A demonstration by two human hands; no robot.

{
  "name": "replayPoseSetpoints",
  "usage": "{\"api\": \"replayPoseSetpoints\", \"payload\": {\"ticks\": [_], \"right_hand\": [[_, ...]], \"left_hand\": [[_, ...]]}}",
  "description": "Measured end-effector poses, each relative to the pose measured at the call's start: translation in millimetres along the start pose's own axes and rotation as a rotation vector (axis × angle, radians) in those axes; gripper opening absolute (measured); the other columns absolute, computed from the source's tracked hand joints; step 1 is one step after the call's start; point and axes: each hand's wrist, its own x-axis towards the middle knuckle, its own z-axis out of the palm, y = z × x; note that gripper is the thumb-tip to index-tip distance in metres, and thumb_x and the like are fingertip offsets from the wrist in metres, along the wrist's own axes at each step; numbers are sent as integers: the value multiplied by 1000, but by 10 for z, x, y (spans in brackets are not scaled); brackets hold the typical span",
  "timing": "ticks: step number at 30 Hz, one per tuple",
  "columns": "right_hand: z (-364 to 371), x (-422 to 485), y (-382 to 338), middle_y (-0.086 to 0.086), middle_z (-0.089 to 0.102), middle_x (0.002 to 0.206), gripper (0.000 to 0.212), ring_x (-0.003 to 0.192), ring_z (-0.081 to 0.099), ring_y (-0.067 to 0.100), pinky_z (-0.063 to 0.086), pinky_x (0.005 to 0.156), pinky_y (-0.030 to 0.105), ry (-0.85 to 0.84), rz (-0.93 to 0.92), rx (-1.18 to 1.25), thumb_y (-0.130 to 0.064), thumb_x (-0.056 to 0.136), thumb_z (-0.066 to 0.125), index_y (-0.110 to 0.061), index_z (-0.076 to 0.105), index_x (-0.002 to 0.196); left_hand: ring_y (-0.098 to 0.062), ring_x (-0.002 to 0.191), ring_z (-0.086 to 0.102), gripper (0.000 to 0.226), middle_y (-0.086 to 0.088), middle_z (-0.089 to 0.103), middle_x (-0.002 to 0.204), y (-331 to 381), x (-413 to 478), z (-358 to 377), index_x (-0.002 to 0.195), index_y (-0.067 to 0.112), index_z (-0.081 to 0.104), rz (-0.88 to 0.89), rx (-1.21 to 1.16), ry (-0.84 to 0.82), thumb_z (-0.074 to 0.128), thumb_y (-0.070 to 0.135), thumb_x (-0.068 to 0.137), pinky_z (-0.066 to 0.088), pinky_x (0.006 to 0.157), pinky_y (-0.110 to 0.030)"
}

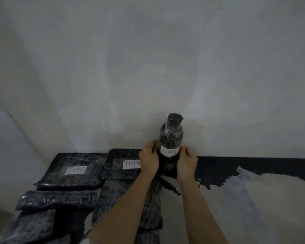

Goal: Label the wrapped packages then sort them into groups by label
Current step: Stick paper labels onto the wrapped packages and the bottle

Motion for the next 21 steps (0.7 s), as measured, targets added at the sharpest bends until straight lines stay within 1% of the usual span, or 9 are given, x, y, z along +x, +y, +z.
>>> {"api": "replayPoseSetpoints", "payload": {"ticks": [3,5,6,8,10,13,16,19,21], "right_hand": [[-47,-29,3,7,73,86,31,90,67,21,55,77,33,-44,44,61,-27,97,48,-15,72,82],[-105,-70,7,5,76,93,38,90,71,18,58,70,26,-186,101,212,-44,94,48,-17,74,89],[-139,-91,19,3,75,97,42,92,71,15,58,68,23,-256,86,264,-49,90,48,-16,73,96],[-168,-120,46,8,72,108,52,101,68,19,58,78,28,-317,35,221,-51,82,54,-9,67,110],[-158,-126,63,12,67,114,51,106,65,23,55,87,33,-270,7,81,-41,79,63,-6,61,117],[-146,-122,98,6,68,113,39,102,66,13,55,85,26,-233,-46,1,-22,80,70,-11,61,116],[-184,-102,124,-4,69,109,35,97,67,4,55,79,19,-271,-105,-47,-15,81,71,-17,63,115],[-211,-91,141,-3,70,109,38,98,67,6,55,82,24,-301,-124,-86,-7,80,71,-19,62,115],[-234,-89,134,-3,70,108,37,99,67,7,56,82,24,-343,-121,-83,-8,79,71,-21,63,113]], "left_hand": [[-16,96,62,27,-5,68,102,28,-40,-82,103,11,68,-148,-232,-89,42,17,99,49,90,-32],[-17,109,61,35,-7,66,116,35,-62,-139,117,16,63,-206,-453,-182,39,33,99,48,97,-34],[-14,113,59,40,-5,64,122,27,-68,-160,124,20,58,-185,-497,-236,38,40,96,47,99,-31],[-7,115,56,42,2,59,125,26,-92,-176,129,28,52,-117,-462,-321,40,44,92,46,98,-22],[-8,109,57,36,1,57,114,20,-98,-155,125,25,56,-79,-295,-325,42,38,95,45,93,-14],[-13,105,53,38,-2,51,110,1,-70,-131,126,14,56,-66,-139,-314,42,33,97,41,78,0],[-9,103,51,39,-3,50,115,-4,-27,-140,125,13,56,-58,-75,-326,39,34,98,37,75,0],[-1,98,48,41,1,47,115,-11,-25,-161,127,16,55,-43,-45,-365,36,37,98,33,71,9],[-5,104,51,38,2,47,114,-9,-42,-187,123,17,56,-86,-118,-406,41,38,96,38,79,3]]}}
